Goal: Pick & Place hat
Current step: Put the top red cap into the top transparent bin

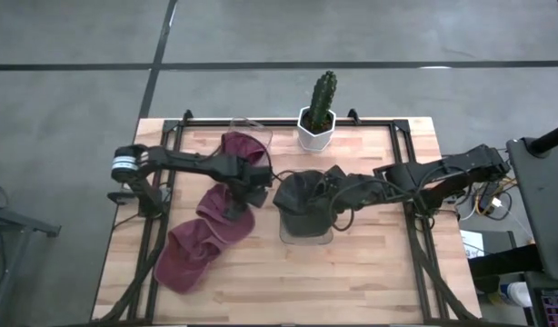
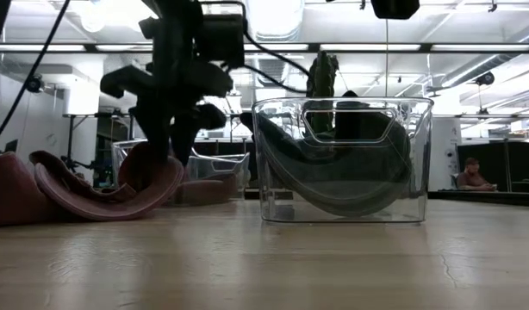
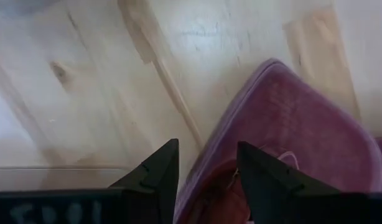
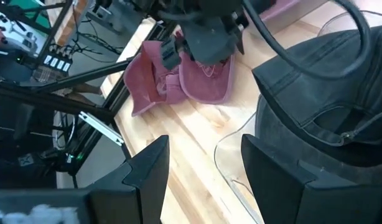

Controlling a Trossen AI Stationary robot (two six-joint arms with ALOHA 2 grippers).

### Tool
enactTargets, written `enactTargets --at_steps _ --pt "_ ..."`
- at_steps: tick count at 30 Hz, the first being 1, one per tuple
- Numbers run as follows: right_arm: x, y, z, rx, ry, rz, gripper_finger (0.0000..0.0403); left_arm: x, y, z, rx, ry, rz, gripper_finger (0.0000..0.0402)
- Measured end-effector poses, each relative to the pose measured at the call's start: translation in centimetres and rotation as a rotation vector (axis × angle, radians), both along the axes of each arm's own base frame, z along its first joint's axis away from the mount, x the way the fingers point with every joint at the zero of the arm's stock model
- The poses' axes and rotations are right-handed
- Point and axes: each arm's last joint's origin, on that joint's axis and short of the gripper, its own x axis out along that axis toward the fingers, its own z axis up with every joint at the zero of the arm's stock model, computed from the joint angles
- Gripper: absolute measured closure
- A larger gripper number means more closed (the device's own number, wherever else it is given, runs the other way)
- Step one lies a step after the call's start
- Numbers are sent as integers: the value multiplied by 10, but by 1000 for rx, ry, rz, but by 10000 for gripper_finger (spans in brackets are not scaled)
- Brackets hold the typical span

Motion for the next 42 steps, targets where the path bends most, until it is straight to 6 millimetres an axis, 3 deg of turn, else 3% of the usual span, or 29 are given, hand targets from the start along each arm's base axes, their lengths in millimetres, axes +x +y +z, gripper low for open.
enactTargets --at_steps 7,9,13,15,21,30,36,42 --pt "2 0 -2 -19 3 -17 209 5 0 -13 22 48 -7 261" --pt "2 0 -3 -22 10 -16 209 5 0 -14 28 54 -1 288" --pt "3 0 -4 -26 12 -10 209 1 -1 -10 4 76 50 378" --pt "3 0 -4 -24 14 -5 209 -2 -2 -5 -7 87 83 388" --pt "0 5 -2 -33 8 26 209 -10 -3 37 -14 27 158 394" --pt "0 9 -1 -45 -4 50 209 -27 -5 120 -31 -151 215 394" --pt "8 8 8 -63 -126 52 209 -31 -8 170 -100 -303 235 395" --pt "17 -3 8 -92 -154 7 209 -24 -20 193 -190 -361 204 395"
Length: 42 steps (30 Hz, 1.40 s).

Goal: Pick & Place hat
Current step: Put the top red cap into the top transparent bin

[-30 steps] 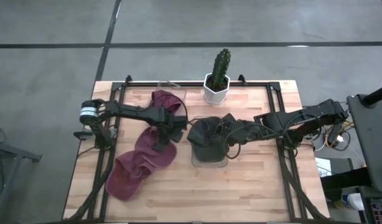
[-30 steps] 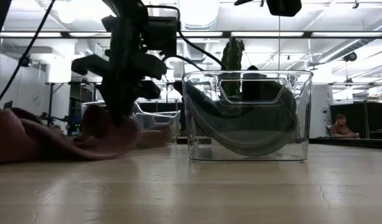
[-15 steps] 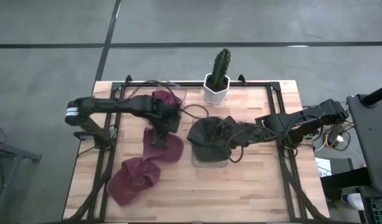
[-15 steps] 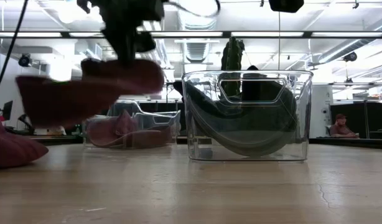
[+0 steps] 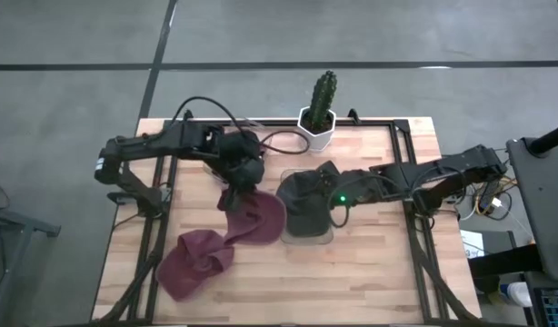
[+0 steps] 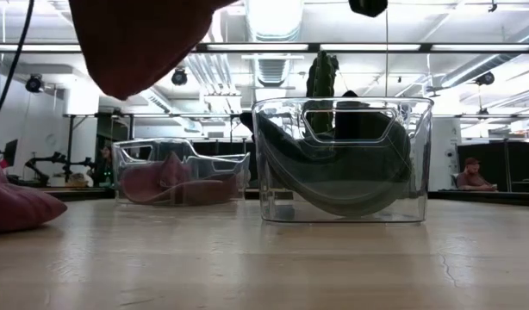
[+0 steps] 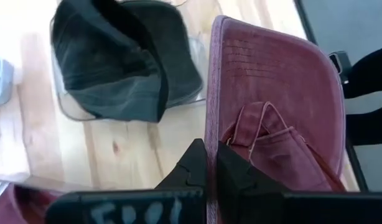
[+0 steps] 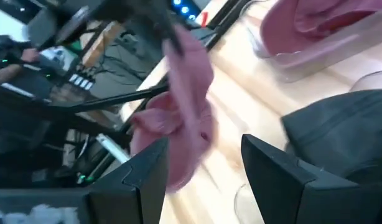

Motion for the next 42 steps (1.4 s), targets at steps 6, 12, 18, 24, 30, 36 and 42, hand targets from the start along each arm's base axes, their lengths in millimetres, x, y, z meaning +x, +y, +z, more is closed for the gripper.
enactTargets --at_steps 6,12,18,24,30,36,42 --pt "14 -7 1 -16 -21 -16 209 13 -15 -3 -36 3 -61 395" --pt "35 -3 -8 -10 28 63 209 25 -20 -11 -75 17 -96 395" --pt "62 5 -20 0 67 115 209 26 -21 -14 -85 44 -101 395" --pt "80 6 -23 0 77 125 216 25 -22 -13 -109 43 -117 395" --pt "81 6 -23 26 136 150 298 24 -22 -14 -103 59 -108 395" --pt "79 5 -22 31 152 170 387 25 -21 -14 -104 62 -63 385" --pt "75 3 -23 42 188 141 391 24 -15 -14 -52 86 83 345"
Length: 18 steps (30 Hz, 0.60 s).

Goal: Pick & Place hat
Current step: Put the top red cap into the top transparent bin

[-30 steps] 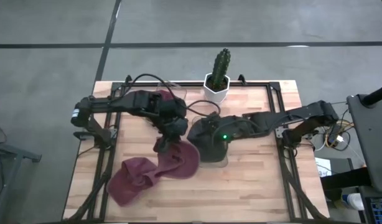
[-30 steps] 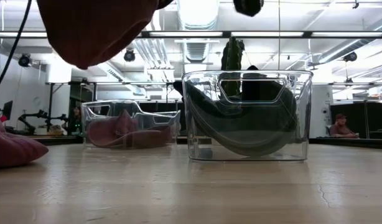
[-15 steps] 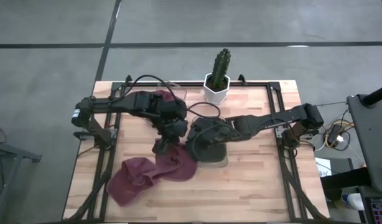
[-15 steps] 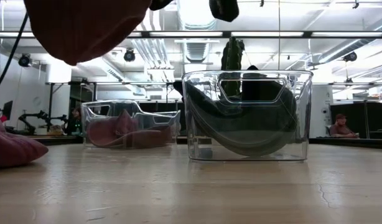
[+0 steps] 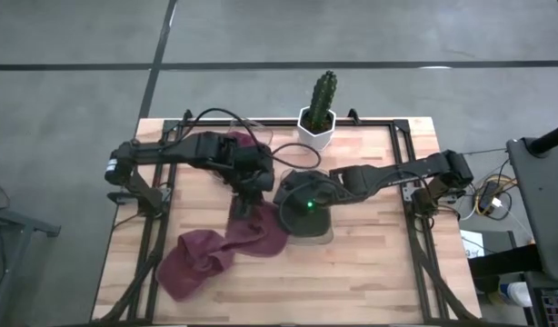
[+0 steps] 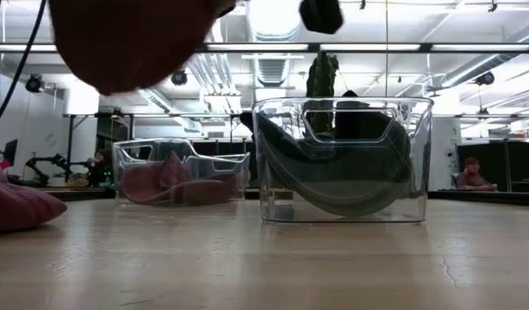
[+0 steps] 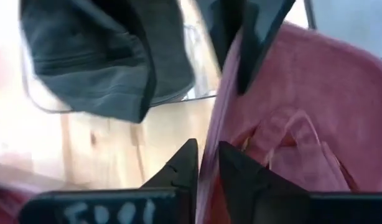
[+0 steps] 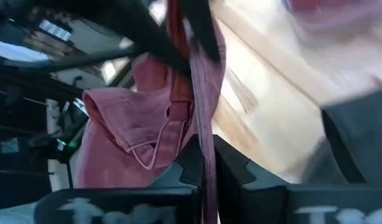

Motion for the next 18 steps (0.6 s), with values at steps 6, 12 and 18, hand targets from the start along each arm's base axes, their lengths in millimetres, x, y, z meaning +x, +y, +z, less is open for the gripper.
enactTargets --at_steps 6,12,18 --pt "-11 -2 -5 -6 113 -70 392 -3 6 16 84 -58 83 311" --pt "-23 -11 2 -84 117 -268 393 -12 15 49 231 -170 361 287" --pt "-47 -22 34 -250 -12 -447 393 -38 16 89 117 -303 526 285"
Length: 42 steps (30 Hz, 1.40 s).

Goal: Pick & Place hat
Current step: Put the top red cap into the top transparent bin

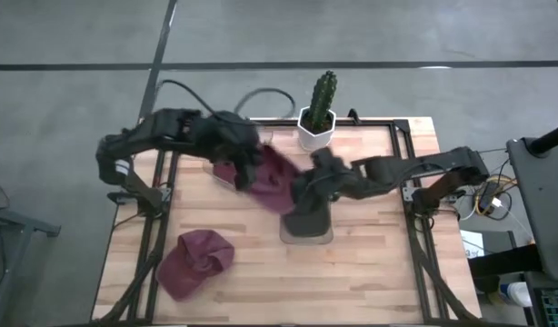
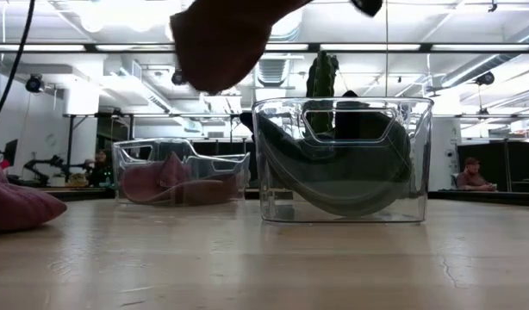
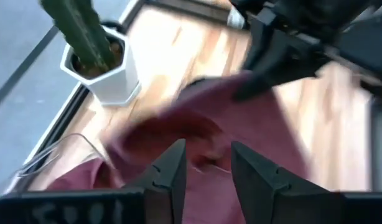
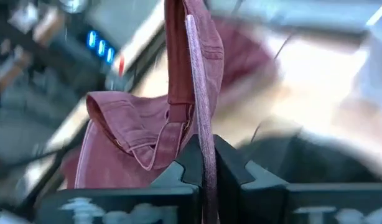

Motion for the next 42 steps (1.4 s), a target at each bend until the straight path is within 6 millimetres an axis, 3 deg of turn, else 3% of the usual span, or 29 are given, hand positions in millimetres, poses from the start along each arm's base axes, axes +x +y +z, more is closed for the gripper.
enactTargets --at_steps 11,22,29,42 --pt "-46 -7 59 -384 -192 -296 391 -41 3 45 -222 -356 280 284" --pt "-42 -1 102 -616 -296 -358 390 -30 4 62 -306 -592 353 284" --pt "-56 -6 123 -669 -310 -418 390 -30 6 64 -299 -630 396 284" --pt "-45 -3 119 -699 -292 -387 390 -12 6 63 -254 -668 398 284"
